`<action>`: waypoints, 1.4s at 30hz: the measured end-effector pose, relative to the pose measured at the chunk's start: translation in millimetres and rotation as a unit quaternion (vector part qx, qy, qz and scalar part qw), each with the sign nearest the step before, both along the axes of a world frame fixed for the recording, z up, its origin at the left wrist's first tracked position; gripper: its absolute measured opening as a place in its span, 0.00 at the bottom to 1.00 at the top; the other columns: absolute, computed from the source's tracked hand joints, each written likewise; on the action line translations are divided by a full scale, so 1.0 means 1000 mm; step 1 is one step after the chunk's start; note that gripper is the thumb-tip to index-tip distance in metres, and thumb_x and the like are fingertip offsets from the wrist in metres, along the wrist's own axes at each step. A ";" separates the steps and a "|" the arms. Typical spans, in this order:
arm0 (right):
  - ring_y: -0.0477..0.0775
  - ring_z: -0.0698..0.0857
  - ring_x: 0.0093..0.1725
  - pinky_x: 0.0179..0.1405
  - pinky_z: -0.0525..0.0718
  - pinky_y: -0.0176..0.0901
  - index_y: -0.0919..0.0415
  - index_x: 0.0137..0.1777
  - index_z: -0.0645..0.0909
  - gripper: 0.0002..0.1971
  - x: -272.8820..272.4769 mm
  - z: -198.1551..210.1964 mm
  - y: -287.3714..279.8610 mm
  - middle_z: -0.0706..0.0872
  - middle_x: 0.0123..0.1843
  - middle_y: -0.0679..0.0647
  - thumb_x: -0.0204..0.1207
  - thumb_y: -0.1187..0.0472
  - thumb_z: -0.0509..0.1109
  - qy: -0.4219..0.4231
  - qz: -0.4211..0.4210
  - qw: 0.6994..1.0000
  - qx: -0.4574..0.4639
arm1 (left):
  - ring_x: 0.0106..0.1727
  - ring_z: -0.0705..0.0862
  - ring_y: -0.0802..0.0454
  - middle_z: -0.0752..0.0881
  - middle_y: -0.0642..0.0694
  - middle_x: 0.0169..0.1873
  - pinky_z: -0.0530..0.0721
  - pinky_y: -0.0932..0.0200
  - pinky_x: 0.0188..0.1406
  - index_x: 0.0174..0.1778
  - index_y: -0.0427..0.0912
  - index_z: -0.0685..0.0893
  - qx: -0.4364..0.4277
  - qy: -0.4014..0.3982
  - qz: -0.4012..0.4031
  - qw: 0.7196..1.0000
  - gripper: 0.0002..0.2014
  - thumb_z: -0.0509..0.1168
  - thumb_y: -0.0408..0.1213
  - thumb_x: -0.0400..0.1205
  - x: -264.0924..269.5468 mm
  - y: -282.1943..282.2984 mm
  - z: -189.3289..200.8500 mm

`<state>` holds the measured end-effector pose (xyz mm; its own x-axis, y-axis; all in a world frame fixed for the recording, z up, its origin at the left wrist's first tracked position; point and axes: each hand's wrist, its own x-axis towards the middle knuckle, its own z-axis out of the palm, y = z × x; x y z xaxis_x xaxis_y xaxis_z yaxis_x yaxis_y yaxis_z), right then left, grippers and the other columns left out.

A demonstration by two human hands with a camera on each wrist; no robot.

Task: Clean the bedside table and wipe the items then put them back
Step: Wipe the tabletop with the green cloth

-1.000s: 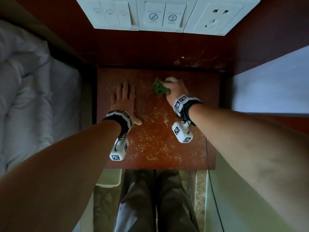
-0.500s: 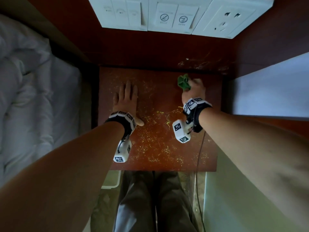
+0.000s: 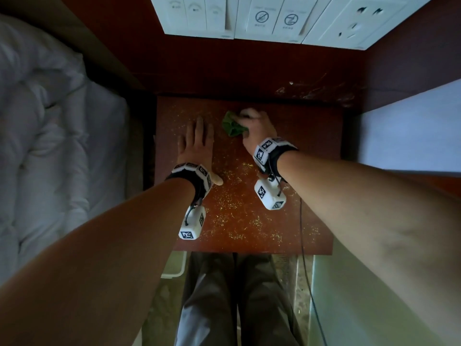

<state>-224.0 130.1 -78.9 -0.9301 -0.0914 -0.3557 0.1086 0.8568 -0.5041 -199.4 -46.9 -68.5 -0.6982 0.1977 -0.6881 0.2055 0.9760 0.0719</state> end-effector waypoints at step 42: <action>0.61 0.72 0.72 0.72 0.75 0.51 0.40 0.75 0.76 0.30 -0.022 -0.001 -0.047 0.73 0.77 0.50 0.78 0.69 0.62 -0.032 0.017 0.999 0.004 | 0.85 0.32 0.38 0.27 0.39 0.83 0.47 0.39 0.85 0.85 0.42 0.29 0.004 -0.025 0.014 1.000 0.78 0.84 0.60 0.57 0.010 -0.069 0.004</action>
<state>-245.7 83.3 -79.6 -0.9021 -0.1190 -0.4149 0.1112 0.8647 -0.4899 -189.7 -115.7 -64.3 -0.6689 0.1839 -0.7203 0.1746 0.9807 0.0883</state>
